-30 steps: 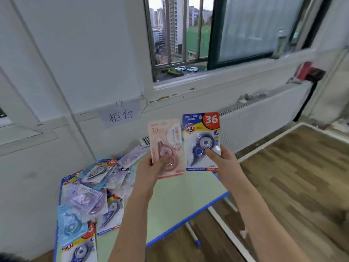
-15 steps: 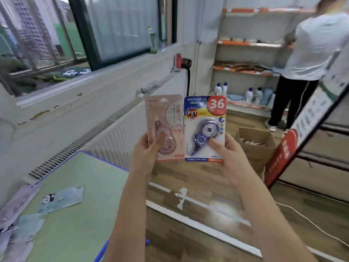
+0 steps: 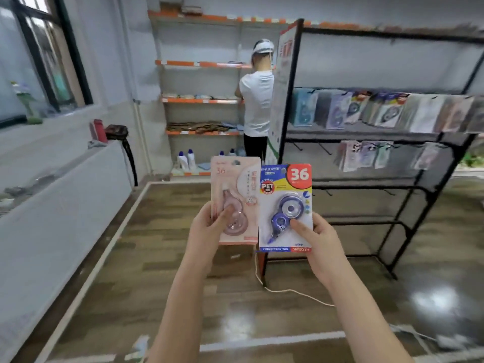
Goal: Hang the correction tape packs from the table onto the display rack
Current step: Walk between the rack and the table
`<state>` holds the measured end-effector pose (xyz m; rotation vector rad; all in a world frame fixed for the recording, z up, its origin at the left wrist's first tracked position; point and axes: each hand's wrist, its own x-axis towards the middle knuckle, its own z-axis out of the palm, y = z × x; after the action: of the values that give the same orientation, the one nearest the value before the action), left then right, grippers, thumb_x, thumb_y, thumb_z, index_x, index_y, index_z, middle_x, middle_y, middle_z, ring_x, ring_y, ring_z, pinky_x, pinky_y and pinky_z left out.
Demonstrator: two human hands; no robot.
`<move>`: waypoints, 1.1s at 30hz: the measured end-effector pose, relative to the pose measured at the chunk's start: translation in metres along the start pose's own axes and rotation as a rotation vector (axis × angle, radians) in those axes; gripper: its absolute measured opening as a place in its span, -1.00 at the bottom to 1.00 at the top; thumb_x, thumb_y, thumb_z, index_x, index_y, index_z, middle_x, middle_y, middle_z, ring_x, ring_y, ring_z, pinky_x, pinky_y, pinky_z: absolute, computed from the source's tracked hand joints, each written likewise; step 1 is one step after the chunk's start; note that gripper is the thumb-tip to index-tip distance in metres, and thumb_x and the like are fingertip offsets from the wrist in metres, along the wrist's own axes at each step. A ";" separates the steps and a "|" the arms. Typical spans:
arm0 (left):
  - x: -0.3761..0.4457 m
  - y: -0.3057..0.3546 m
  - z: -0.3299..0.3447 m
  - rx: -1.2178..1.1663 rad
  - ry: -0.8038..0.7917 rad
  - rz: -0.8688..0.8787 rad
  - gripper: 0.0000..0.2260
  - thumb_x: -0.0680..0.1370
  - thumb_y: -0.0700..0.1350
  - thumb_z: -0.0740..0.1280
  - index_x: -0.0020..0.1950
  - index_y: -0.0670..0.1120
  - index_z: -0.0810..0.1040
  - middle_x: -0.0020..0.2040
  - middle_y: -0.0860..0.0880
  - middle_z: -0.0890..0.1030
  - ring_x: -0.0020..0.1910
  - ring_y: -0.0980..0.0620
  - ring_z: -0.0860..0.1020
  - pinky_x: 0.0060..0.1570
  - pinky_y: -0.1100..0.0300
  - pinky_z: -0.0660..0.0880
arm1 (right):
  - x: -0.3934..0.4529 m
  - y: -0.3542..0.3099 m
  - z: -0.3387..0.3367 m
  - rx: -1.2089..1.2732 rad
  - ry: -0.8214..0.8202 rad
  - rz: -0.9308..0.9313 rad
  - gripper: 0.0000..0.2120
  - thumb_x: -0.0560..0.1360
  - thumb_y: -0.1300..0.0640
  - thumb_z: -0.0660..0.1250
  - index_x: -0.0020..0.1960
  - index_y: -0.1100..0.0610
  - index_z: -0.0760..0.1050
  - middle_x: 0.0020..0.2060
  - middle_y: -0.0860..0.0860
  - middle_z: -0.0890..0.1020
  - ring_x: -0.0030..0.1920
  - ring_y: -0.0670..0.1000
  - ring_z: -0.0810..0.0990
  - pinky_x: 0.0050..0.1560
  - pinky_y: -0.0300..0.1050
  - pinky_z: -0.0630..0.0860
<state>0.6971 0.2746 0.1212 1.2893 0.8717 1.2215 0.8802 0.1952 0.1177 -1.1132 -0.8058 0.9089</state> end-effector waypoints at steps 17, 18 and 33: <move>0.181 -0.077 0.329 -0.115 -0.393 -0.050 -0.83 0.48 -0.02 0.39 0.05 0.03 0.57 -0.09 0.05 0.71 -0.09 0.03 0.66 -0.04 0.10 0.57 | 0.199 -0.053 -0.284 -0.082 0.292 -0.112 -0.75 0.50 0.28 0.35 0.16 0.10 0.49 0.05 0.07 0.68 0.04 0.10 0.65 0.04 0.02 0.56; 0.195 -0.081 0.345 -0.118 -0.395 -0.045 -0.87 0.49 -0.04 0.38 0.03 0.03 0.57 -0.12 0.06 0.71 -0.11 0.05 0.66 -0.07 0.14 0.57 | 0.216 -0.057 -0.297 -0.085 0.297 -0.109 -0.75 0.50 0.28 0.35 0.15 0.10 0.49 0.05 0.08 0.68 0.06 0.13 0.64 0.09 0.06 0.55; 0.357 -0.098 0.507 -0.118 -0.306 0.063 -0.71 0.39 0.06 0.43 0.04 -0.04 0.61 -0.06 -0.01 0.70 -0.09 0.06 0.62 -0.01 0.20 0.52 | 0.463 -0.104 -0.405 -0.061 0.187 -0.158 -0.80 0.48 0.36 0.34 0.01 0.10 0.53 -0.13 0.01 0.69 -0.18 -0.05 0.66 -0.14 -0.20 0.60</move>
<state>1.2737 0.5216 0.1505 1.3708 0.5348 1.0707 1.4526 0.4406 0.1562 -1.1516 -0.7592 0.6424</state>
